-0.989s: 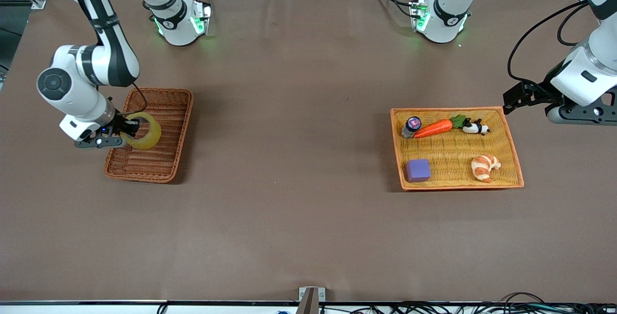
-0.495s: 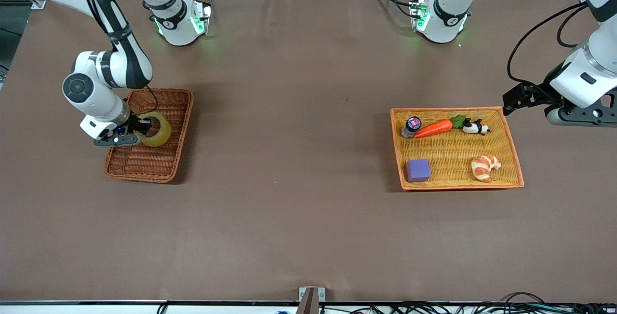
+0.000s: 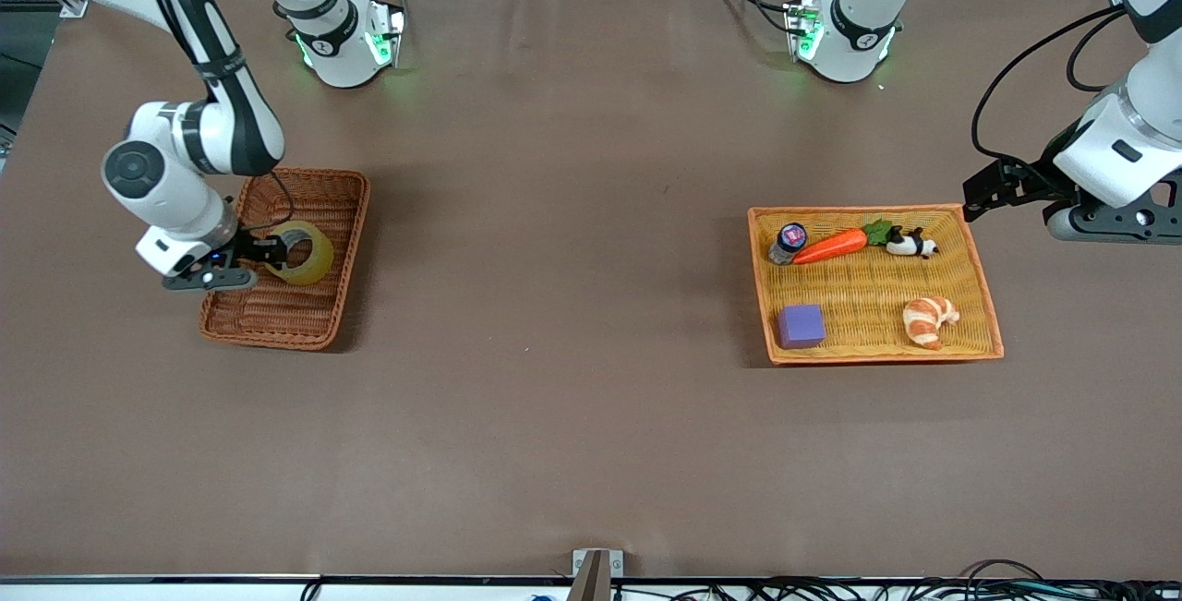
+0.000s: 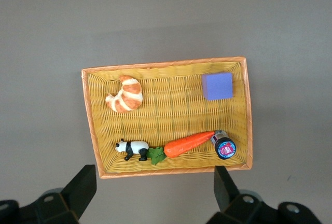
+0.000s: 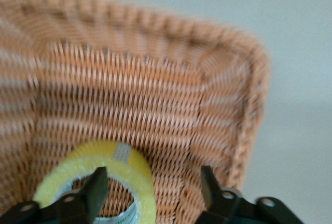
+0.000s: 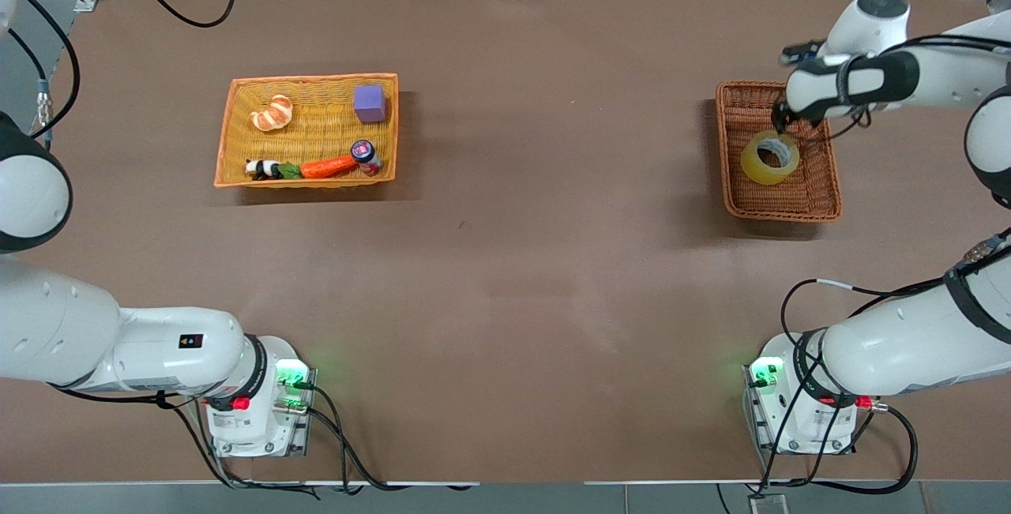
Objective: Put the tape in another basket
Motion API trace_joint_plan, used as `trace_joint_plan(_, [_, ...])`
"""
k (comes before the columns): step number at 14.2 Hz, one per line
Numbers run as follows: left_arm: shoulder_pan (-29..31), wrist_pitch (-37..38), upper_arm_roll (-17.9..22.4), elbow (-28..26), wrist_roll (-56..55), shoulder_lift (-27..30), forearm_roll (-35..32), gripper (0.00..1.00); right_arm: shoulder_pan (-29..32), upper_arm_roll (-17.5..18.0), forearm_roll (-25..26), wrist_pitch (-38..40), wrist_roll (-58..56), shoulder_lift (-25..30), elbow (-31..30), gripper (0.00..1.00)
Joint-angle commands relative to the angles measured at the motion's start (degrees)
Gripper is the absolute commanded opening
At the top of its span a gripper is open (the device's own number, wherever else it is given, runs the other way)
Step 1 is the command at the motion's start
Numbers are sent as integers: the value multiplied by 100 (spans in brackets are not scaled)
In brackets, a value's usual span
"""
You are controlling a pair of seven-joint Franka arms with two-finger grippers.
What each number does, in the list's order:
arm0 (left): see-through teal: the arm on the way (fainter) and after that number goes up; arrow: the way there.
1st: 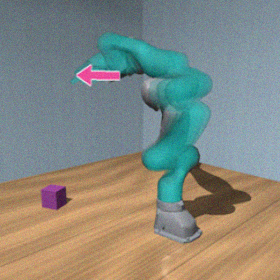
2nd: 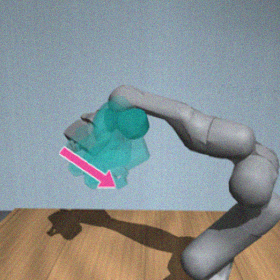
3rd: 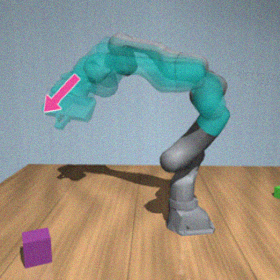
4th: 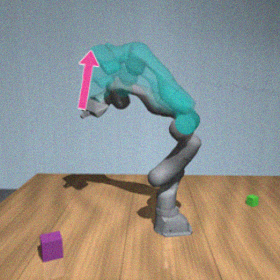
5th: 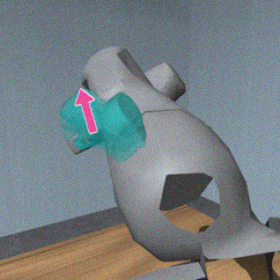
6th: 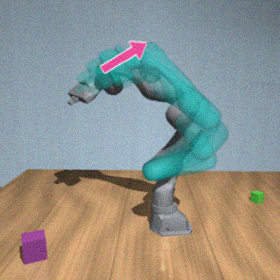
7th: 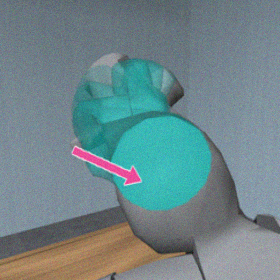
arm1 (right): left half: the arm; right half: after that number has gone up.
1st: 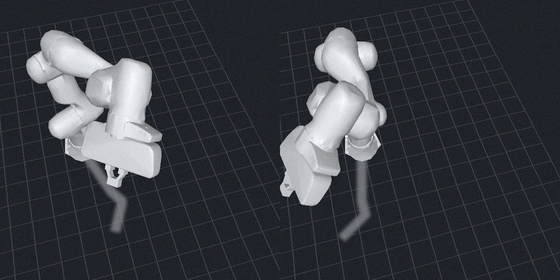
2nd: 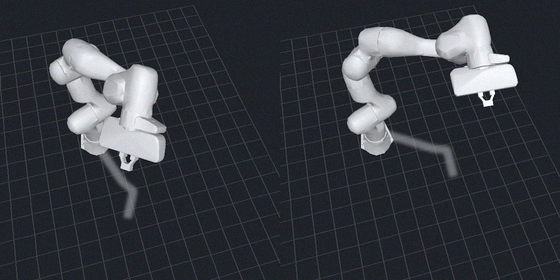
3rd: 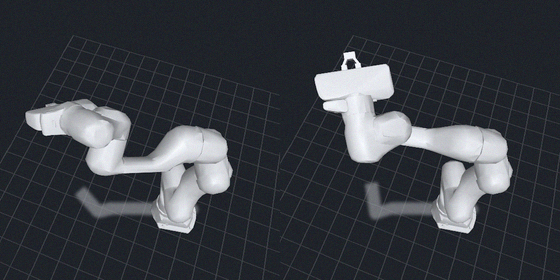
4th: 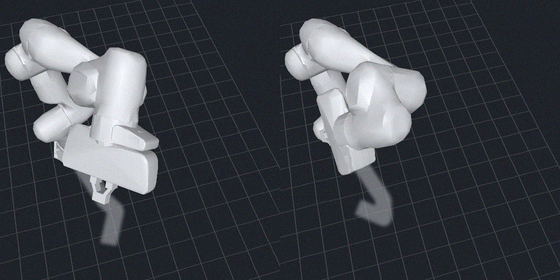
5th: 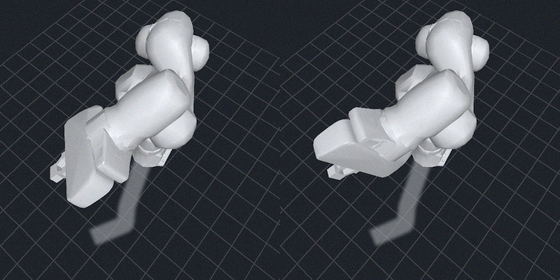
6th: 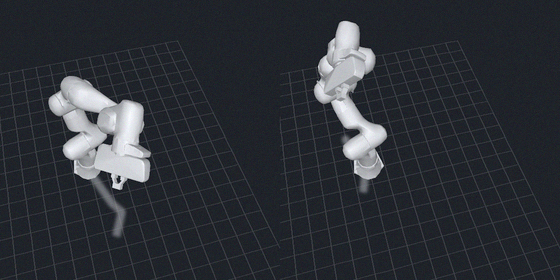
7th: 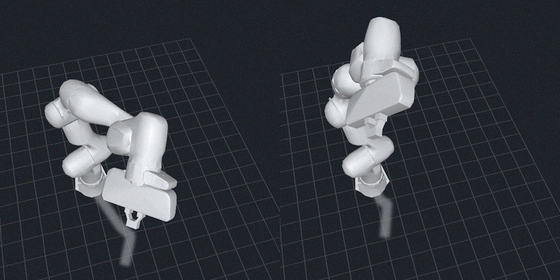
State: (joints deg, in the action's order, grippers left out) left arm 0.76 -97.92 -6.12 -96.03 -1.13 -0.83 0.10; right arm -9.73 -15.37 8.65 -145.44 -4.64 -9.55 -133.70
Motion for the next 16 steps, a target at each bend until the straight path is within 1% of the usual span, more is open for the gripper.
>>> trace_joint_plan(1, [30,1,-30,145,86,-58,-115,100,120,60,23,795,51,435,605,100])
trace_joint_plan(2, [30,1,-30,198,69,-75,-115,100,147,69,-3,963,51,558,773,100])
trace_joint_plan(3, [30,1,-30,242,69,-101,-115,100,147,69,-221,1156,34,672,949,100])
trace_joint_plan(4, [30,1,-30,277,60,-128,-115,100,165,77,-493,1488,-1,769,1151,100])
trace_joint_plan(5, [30,1,-30,286,51,-128,-115,100,173,95,-617,1979,-2,840,1449,100])
trace_joint_plan(6, [30,1,-30,286,51,-128,-115,100,226,165,-627,2497,-10,867,1826,100])
trace_joint_plan(8, [30,-42,-30,295,16,-172,-115,100,463,445,-636,3333,-10,867,2573,100])
trace_joint_plan(11, [30,-139,-30,286,7,-189,-106,100,525,692,-636,4380,86,858,3514,100])
trace_joint_plan(13, [30,-148,-30,286,7,-216,-98,100,481,745,-636,4891,453,858,3963,100])
trace_joint_plan(15, [38,-148,-30,286,-1,-233,-89,100,472,912,-723,5479,1129,858,4368,100])
trace_joint_plan(16, [30,-148,-30,295,-1,-242,-89,100,472,921,-733,5708,1132,876,4448,100])
